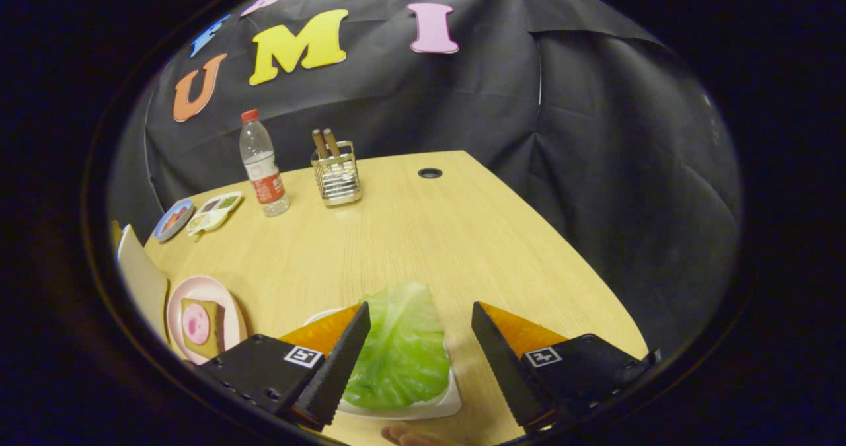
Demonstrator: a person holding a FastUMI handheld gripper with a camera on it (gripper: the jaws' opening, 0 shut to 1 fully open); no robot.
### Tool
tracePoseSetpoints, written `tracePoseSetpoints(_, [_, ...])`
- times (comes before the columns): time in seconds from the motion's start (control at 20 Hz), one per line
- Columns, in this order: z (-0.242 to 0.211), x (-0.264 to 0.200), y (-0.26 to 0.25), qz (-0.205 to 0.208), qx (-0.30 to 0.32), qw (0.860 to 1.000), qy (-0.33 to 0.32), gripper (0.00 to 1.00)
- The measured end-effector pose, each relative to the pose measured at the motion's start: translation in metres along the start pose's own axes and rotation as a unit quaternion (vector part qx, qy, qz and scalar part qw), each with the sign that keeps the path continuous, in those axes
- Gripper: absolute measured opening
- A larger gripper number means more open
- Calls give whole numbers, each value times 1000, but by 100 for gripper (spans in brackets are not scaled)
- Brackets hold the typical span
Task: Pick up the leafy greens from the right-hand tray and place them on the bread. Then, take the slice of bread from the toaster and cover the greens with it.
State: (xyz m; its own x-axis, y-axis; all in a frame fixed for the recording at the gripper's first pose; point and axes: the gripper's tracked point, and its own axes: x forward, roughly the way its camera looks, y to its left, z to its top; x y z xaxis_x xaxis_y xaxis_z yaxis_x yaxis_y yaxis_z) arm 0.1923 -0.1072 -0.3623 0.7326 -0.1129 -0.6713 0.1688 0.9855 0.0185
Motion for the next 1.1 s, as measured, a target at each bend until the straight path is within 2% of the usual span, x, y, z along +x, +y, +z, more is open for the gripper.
tracePoseSetpoints(0.1, [-2, 10, 2, 4, 3, 1000, 10, 95])
tracePoseSetpoints(0.25, [-5, 26, -4, -19, 2, 1000, 20, 91])
tracePoseSetpoints(0.4, [-12, 30, 12, 22, 33, 998, 43, 69])
tracePoseSetpoints(0.55, [-11, 33, 8, 23, 30, 999, 37, 47])
tracePoseSetpoints(0.8, [-2, 24, 1, 12, 37, 999, 31, 2])
tracePoseSetpoints(1.1, [3, 14, -13, -9, 14, 1000, 21, 2])
